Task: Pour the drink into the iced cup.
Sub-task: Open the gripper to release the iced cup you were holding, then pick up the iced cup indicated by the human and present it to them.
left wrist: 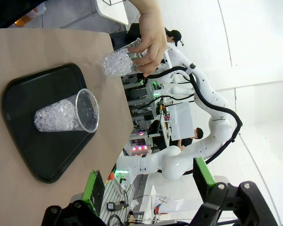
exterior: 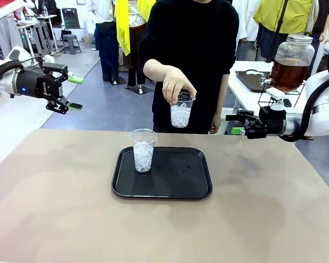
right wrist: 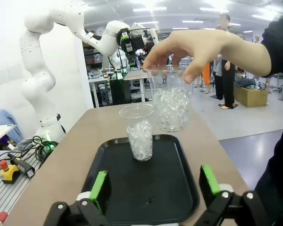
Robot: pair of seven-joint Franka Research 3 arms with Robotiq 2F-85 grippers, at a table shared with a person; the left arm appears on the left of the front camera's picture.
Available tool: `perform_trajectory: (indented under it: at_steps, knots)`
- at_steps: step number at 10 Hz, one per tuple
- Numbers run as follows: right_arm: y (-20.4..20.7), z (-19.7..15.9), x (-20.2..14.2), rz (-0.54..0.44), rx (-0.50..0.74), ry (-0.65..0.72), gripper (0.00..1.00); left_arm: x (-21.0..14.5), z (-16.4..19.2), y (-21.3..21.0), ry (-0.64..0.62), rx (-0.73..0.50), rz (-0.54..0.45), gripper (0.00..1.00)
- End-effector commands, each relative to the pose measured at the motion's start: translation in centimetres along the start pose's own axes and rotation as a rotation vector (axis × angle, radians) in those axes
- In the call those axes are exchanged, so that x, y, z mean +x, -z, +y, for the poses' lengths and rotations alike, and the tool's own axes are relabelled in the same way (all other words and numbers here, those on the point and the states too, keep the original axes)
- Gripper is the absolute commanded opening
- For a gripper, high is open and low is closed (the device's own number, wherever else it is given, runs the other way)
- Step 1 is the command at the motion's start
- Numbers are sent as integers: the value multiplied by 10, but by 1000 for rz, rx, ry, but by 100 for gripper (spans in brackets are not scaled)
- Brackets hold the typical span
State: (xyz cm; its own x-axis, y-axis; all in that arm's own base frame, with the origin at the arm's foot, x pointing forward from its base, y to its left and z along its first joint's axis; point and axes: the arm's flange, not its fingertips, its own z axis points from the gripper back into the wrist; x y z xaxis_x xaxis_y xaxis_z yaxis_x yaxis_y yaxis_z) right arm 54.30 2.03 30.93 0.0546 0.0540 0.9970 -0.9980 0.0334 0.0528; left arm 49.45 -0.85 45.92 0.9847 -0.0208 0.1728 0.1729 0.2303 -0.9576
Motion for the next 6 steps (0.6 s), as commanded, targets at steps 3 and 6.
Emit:
perform_trajectory:
  at_steps: [3, 6]
  knots:
    - [3, -1, 3, 1, 9, 11, 100, -2, -1, -1, 2, -3, 0, 100]
    - [3, -1, 3, 1, 9, 11, 100, -2, -1, -1, 2, -3, 0, 100]
